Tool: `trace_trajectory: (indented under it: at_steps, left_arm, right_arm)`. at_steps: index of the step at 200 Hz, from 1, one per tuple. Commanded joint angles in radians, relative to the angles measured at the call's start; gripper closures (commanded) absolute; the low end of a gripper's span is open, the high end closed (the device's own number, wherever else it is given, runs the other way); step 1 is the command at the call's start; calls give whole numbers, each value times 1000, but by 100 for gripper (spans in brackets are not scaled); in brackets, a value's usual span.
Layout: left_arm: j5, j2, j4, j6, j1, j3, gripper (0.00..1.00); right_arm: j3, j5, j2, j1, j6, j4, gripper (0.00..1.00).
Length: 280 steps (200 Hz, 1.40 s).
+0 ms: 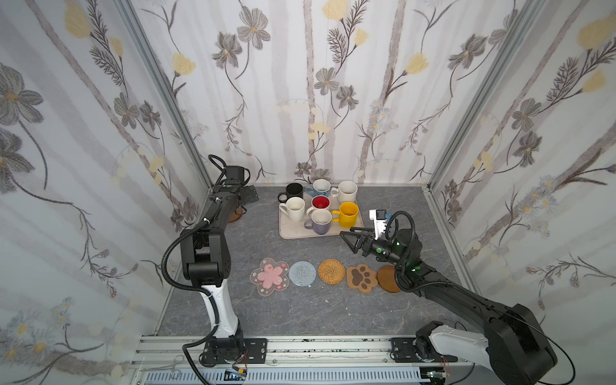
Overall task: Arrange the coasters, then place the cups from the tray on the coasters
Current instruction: 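Lift the left gripper and move it over the brown round coaster near the wall, then lower the left gripper onto the brown coaster and drag it toward the robot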
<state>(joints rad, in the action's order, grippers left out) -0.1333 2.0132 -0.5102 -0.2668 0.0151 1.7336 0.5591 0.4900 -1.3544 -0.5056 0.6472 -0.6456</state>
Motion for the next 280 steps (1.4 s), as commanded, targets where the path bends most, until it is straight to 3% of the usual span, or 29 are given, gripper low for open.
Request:
trace_trajectory:
  at_steps: [1,44,137,199,280]
  left_arm:
    - [-30,78,-10,32,13,67,0]
    - [-1,231,-11,47,63,208,0]
    - [72,451,-27,125,142,441,0]
    - [59,557,-31,103,175,494,1]
    - [95,563,-33,101,176,465,5]
  right_arm:
    - [11,24,-36,-10,32,-99,7]
    - [31,38,-127,-21,39,-125,1]
    - [77,48,-233,-69,43,-156,0]
    - [117,101,-355,-121,63,-201,0]
    - [143,79,-341,-123,8,-124,0]
